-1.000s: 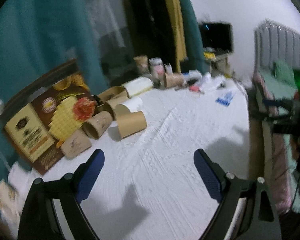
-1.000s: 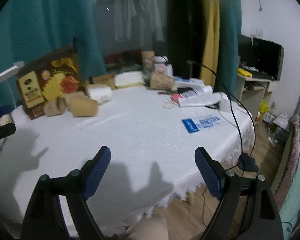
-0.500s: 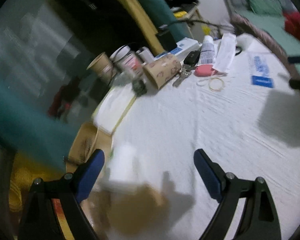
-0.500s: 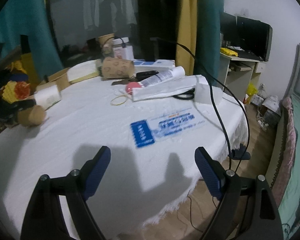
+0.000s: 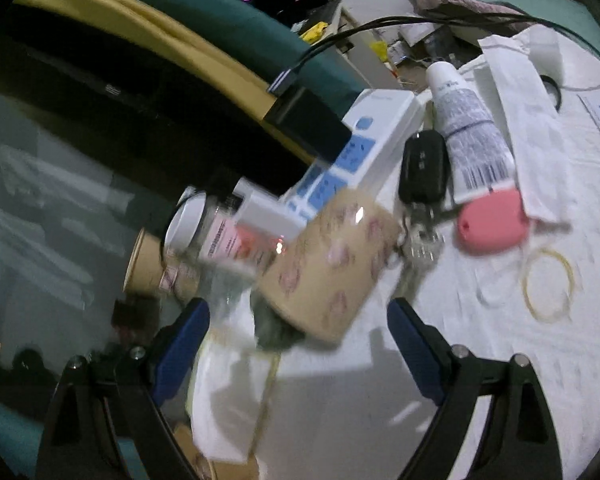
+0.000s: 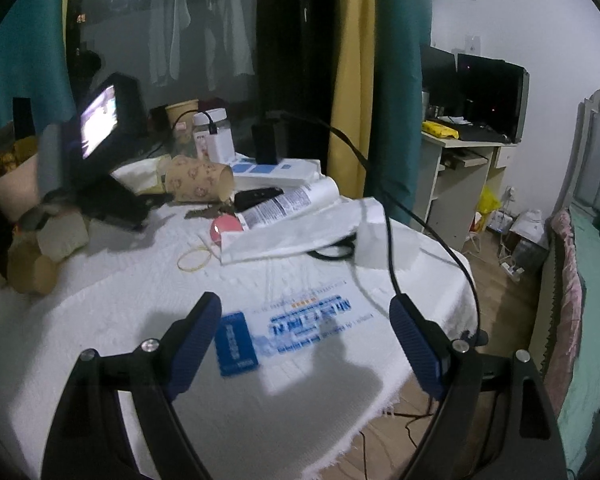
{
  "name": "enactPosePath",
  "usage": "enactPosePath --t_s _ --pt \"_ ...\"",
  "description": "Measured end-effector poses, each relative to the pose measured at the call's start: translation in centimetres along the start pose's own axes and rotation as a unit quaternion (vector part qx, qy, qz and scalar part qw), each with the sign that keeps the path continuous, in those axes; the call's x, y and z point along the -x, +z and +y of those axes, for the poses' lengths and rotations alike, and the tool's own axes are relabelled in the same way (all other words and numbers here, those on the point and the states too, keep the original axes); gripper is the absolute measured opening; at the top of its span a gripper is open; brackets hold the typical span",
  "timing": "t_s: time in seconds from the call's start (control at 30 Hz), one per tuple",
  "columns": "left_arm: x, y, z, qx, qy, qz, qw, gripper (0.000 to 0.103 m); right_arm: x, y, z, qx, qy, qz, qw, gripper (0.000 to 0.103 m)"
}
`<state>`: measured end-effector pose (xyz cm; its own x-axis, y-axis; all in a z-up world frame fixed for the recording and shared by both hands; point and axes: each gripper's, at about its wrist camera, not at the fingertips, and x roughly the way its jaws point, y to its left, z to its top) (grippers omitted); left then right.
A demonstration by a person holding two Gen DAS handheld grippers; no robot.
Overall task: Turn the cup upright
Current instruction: 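Reach the left tool to the pink-patterned paper cup lying on its side and grasp it, then lift the cup with the left tool and carry it toward the right tool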
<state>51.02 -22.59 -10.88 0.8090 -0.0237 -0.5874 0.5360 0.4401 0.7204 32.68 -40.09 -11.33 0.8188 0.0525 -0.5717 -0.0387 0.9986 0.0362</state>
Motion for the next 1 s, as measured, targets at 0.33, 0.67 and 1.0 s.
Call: enactPosePath --t_s 0.33,0.67,1.0 --pt "-5.6 2.0 -1.1 -0.101 -0.016 0.052 0.9934 0.084 2.9 -2.6 -2.3 -0.012 -0.017 0.005 1.0 0.084" --pt "-0.2 0.8 1.6 -0.071 -0.02 0.042 0.9964 0.069 5.8 -3.9 -2.3 -0.017 -0.017 -0.006 1.0 0.084" --pt "15.2 -7.1 -0.2 -0.052 0.007 0.059 0.9969 0.069 9.3 -6.0 2.1 -0.003 0.031 -0.007 0.999 0.084"
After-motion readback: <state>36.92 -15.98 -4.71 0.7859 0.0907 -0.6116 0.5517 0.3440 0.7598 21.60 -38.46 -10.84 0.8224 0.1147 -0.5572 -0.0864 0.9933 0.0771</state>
